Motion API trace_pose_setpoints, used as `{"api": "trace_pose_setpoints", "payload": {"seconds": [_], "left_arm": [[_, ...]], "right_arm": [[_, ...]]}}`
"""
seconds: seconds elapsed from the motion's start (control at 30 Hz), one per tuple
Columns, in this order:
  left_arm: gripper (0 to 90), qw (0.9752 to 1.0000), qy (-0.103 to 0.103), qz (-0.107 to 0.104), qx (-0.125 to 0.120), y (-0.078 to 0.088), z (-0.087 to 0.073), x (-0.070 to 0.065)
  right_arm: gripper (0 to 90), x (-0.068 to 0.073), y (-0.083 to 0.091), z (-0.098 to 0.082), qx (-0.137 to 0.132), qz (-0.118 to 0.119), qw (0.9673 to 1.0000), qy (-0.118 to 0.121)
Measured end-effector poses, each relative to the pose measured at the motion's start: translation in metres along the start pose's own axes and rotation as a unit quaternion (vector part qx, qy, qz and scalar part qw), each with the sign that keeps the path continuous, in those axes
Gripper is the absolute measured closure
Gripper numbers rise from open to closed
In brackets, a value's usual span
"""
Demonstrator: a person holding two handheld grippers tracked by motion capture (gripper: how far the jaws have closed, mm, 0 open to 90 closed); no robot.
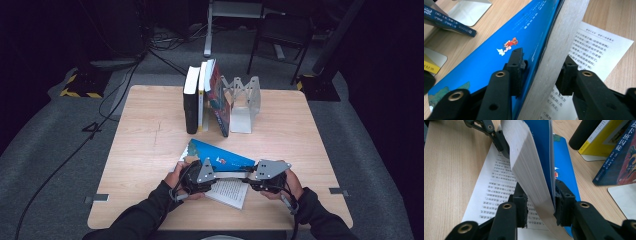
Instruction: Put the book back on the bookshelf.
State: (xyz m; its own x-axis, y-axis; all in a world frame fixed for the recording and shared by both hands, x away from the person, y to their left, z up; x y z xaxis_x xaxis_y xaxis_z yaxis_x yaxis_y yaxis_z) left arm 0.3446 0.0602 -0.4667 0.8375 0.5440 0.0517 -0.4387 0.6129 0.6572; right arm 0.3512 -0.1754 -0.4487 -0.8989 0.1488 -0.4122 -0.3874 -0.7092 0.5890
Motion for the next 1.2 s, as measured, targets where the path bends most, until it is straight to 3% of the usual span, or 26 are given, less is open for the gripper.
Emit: {"api": "trace_pose_setpoints", "payload": {"seconds": [0.07,0.1,0.17,0.2,0.27,0.3,0.33,0.37,0.4,0.47,0.5,0.57,0.63,0.73,0.8,1.0,1.2], "left_arm": [[66.6,0.9997,0.018,-0.013,-0.007,0.000,-0.002,0.003],[67.0,0.9984,0.045,-0.031,-0.012,0.000,-0.004,0.007],[68.0,0.9947,0.082,-0.055,-0.026,0.001,-0.007,0.014],[68.0,0.9936,0.091,-0.059,-0.032,0.003,-0.007,0.016],[68.1,0.9926,0.096,-0.062,-0.041,0.006,-0.007,0.018],[68.1,0.9909,0.105,-0.070,-0.048,0.008,-0.007,0.020],[68.5,0.9899,0.109,-0.072,-0.055,0.010,-0.007,0.022],[68.7,0.9899,0.109,-0.072,-0.055,0.010,-0.007,0.022],[68.9,0.9890,0.112,-0.076,-0.059,0.012,-0.006,0.024],[69.0,0.9874,0.116,-0.082,-0.069,0.016,-0.006,0.027],[69.2,0.9855,0.125,-0.087,-0.075,0.018,-0.006,0.029],[69.7,0.9843,0.127,-0.091,-0.082,0.021,-0.007,0.032],[69.8,0.9815,0.138,-0.098,-0.090,0.024,-0.008,0.035],[69.7,0.9798,0.143,-0.100,-0.098,0.027,-0.009,0.037],[69.7,0.9791,0.145,-0.100,-0.101,0.028,-0.009,0.038],[69.8,0.9792,0.145,-0.096,-0.104,0.029,-0.009,0.038],[69.6,0.9790,0.147,-0.098,-0.102,0.029,-0.008,0.038]], "right_arm": [[61.6,-0.001,0.000,0.001,-0.007,-0.006,0.9999,-0.005],[58.1,-0.002,0.002,0.001,-0.016,-0.006,0.9998,-0.010],[47.9,-0.008,0.007,-0.002,-0.031,-0.028,0.9989,-0.021],[45.6,-0.012,0.011,-0.005,-0.039,-0.034,0.9983,-0.027],[44.3,-0.022,0.020,-0.018,-0.065,-0.036,0.9948,-0.070],[43.6,-0.026,0.023,-0.023,-0.070,-0.035,0.9931,-0.087],[43.5,-0.032,0.026,-0.033,-0.067,-0.042,0.9912,-0.106],[43.5,-0.032,0.026,-0.033,-0.067,-0.042,0.9912,-0.106],[43.8,-0.038,0.026,-0.046,-0.043,-0.059,0.9909,-0.113],[43.8,-0.040,0.025,-0.051,-0.036,-0.058,0.9898,-0.125],[43.8,-0.042,0.023,-0.055,-0.028,-0.056,0.9889,-0.135],[44.0,-0.043,0.019,-0.061,0.002,-0.065,0.9901,-0.125],[44.1,-0.044,0.015,-0.066,0.022,-0.066,0.9910,-0.114],[44.1,-0.044,0.007,-0.078,0.037,-0.047,0.9899,-0.128],[43.4,-0.042,-0.001,-0.084,0.071,-0.039,0.9907,-0.109],[41.1,-0.038,-0.010,-0.086,0.063,-0.010,0.9903,-0.123],[40.2,-0.026,-0.023,-0.078,0.044,0.028,0.9921,-0.114]]}}
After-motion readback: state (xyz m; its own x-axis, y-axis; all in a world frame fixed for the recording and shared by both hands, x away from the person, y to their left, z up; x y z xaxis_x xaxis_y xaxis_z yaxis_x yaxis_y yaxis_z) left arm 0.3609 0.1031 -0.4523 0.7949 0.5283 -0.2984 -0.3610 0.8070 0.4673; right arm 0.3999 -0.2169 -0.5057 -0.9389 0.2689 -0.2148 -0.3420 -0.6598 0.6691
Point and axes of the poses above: each handheld gripper's, and its own axes: y roughly backward along the jaws, z roughly out of its top, x roughly to its left, the point moved 2 cm from there along -y, roughly forward along the jaws, and after that the axes turned 12 degrees about y, right-handed, at the moved point
